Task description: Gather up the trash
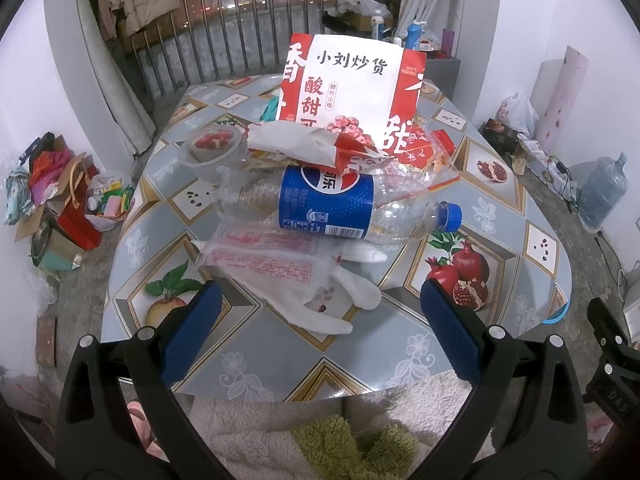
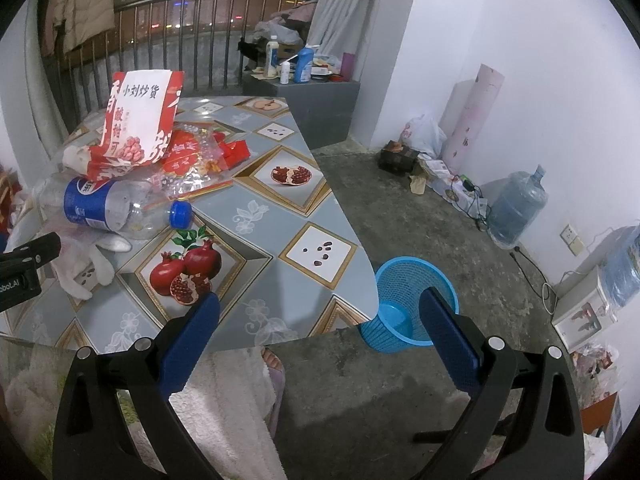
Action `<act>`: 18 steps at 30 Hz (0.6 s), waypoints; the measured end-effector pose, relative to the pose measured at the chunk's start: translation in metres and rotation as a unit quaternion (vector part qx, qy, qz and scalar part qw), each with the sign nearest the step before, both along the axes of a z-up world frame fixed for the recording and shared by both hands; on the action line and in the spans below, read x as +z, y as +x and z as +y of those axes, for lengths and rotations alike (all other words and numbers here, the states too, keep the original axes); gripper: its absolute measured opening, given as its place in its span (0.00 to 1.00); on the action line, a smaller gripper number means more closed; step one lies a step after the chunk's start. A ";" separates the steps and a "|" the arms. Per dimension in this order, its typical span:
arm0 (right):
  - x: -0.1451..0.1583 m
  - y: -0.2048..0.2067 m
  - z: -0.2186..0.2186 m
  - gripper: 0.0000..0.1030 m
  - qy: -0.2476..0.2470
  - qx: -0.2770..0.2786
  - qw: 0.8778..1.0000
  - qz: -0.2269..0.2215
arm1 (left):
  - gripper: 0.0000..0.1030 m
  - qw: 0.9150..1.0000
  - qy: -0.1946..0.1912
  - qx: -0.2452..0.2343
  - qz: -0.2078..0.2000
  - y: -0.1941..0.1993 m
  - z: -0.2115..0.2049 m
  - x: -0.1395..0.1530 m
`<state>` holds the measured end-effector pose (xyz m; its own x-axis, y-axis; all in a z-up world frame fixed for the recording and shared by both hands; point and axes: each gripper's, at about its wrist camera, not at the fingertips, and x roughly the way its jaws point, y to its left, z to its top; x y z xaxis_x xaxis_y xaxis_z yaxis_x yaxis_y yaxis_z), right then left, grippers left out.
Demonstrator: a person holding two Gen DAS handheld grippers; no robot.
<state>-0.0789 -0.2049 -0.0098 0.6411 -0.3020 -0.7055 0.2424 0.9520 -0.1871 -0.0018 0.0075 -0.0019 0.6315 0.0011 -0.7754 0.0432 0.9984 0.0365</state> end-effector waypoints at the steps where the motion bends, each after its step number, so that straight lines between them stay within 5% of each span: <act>1: 0.000 0.000 0.000 0.94 0.000 0.000 1.000 0.000 | 0.93 1.000 0.000 0.000 0.000 0.000 0.000 0.001; 11: -0.004 0.014 0.004 0.94 -0.008 -0.004 1.000 -0.010 | 0.93 1.000 -0.002 0.015 -0.017 0.007 0.020 0.003; 18: -0.003 0.046 0.015 0.94 0.038 0.060 0.997 -0.029 | 0.93 0.999 -0.005 0.035 -0.038 0.021 0.067 0.016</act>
